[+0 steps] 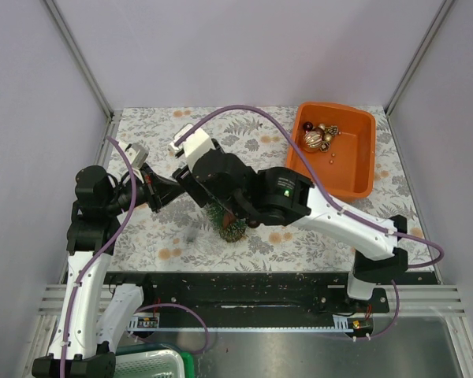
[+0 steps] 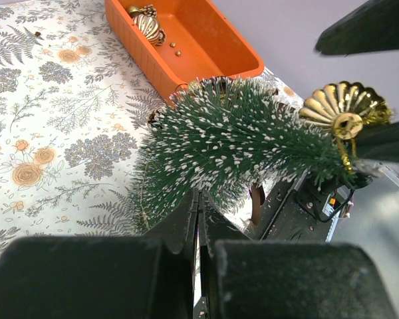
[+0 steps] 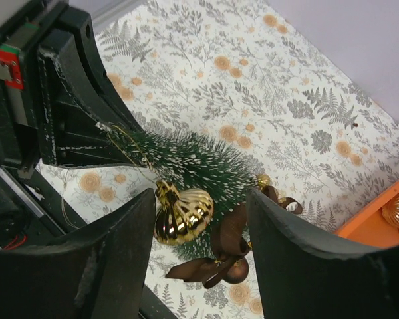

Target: Decorate the small christmas tree

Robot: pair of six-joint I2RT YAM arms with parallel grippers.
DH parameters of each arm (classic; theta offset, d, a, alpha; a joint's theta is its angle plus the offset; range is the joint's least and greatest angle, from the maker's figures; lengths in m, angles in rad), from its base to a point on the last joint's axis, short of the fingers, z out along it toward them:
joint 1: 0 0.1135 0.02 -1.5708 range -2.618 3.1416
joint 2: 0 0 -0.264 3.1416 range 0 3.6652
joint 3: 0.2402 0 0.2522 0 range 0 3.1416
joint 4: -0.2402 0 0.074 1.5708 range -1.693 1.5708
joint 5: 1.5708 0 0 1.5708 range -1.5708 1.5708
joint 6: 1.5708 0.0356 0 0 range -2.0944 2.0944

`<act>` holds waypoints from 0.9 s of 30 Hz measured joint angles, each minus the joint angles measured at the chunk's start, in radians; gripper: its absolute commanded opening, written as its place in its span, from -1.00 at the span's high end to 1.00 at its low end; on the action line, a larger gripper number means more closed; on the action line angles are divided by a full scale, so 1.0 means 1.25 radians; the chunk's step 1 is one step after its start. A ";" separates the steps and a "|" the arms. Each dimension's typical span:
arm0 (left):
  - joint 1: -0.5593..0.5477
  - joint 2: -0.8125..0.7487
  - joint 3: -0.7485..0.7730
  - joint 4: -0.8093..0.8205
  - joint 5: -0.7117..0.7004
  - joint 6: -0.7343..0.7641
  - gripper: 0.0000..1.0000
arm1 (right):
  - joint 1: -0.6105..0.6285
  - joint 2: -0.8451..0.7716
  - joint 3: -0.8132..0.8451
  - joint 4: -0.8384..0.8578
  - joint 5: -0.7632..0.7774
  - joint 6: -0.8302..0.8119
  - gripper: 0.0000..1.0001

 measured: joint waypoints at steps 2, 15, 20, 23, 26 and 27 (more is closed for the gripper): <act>0.000 0.000 0.000 0.000 -0.001 -0.001 1.00 | 0.000 -0.016 0.000 0.009 0.001 0.000 -0.32; -0.001 -0.002 0.005 -0.026 -0.017 0.008 0.81 | 0.000 -0.101 -0.017 0.028 0.037 0.002 -0.40; -0.001 -0.016 0.020 -0.078 -0.032 0.036 0.40 | 0.000 -0.121 -0.051 0.031 0.060 0.003 -0.41; -0.001 -0.026 0.034 -0.116 -0.053 0.055 0.19 | 0.000 -0.130 -0.069 0.039 0.070 0.005 -0.42; -0.001 -0.036 0.050 -0.154 -0.079 0.076 0.07 | 0.000 -0.141 -0.085 0.045 0.082 0.009 -0.42; -0.001 -0.039 0.055 -0.163 -0.088 0.084 0.05 | 0.000 -0.146 -0.089 0.046 0.085 0.010 -0.42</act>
